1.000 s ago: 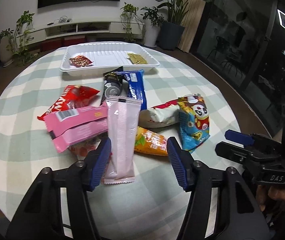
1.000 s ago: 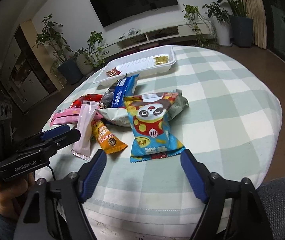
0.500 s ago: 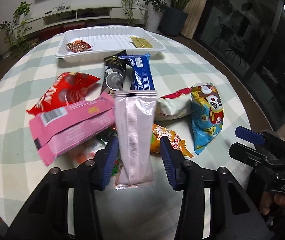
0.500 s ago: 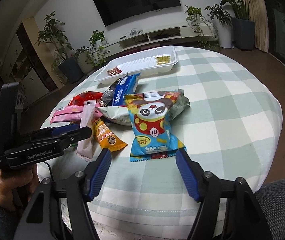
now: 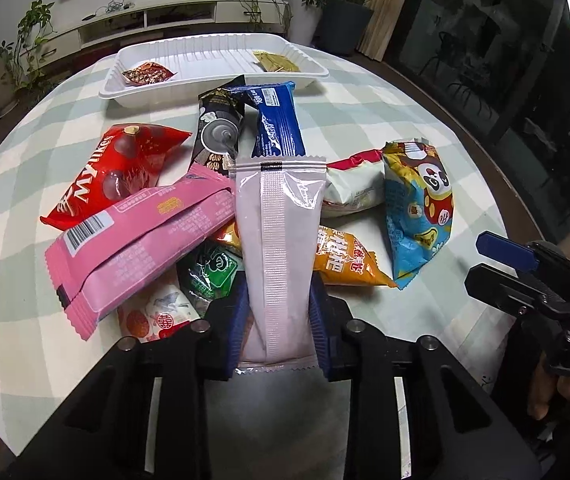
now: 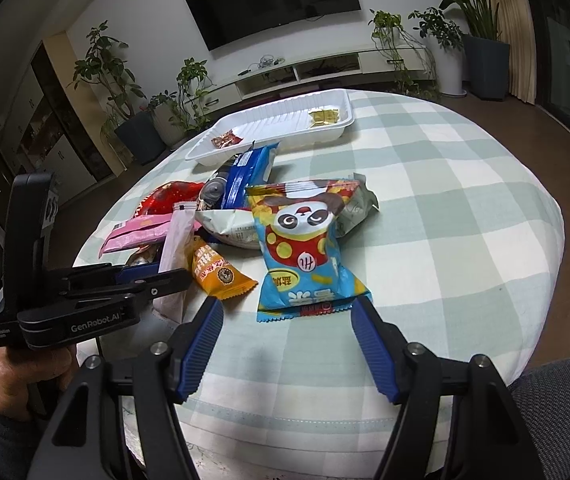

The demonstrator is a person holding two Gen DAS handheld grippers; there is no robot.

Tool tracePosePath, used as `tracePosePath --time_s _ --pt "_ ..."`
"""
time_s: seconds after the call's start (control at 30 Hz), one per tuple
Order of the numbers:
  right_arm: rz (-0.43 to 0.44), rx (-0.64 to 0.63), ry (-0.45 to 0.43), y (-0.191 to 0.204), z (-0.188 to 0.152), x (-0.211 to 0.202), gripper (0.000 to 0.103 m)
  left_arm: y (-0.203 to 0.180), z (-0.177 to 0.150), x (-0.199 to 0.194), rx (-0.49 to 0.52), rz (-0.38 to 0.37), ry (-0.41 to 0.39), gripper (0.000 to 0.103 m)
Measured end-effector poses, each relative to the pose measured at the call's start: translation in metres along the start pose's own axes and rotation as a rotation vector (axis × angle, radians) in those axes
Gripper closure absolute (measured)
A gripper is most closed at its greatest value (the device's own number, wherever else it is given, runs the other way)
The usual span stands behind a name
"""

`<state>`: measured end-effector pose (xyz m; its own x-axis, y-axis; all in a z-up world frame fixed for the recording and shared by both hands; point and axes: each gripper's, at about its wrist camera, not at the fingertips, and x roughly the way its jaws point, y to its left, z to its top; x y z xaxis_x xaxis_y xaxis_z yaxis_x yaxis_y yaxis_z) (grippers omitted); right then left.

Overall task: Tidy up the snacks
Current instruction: 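Grasp the pale pink bar with the left tool while the right tool grasps the panda bag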

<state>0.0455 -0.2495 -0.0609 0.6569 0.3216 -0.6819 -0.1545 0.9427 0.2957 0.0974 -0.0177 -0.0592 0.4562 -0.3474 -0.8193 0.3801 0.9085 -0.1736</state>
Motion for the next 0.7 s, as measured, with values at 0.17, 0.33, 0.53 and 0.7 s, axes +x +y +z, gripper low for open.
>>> tracePosePath --time_s 0.17,0.33,0.53,0.7 --pt "-0.008 -0.007 0.009 0.0 0.0 0.003 0.033 0.002 -0.002 -0.002 -0.011 -0.017 -0.009 0.081" --pt "-0.029 -0.02 0.017 0.0 0.003 0.007 0.033 0.006 -0.007 -0.012 -0.036 -0.041 -0.024 0.081" --pt "-0.051 -0.025 0.047 -0.001 0.017 0.021 0.033 0.005 -0.02 -0.029 -0.064 -0.097 -0.051 0.081" --pt "-0.055 -0.025 0.084 -0.001 0.032 0.041 0.033 0.006 -0.03 -0.034 -0.085 -0.107 -0.055 0.081"
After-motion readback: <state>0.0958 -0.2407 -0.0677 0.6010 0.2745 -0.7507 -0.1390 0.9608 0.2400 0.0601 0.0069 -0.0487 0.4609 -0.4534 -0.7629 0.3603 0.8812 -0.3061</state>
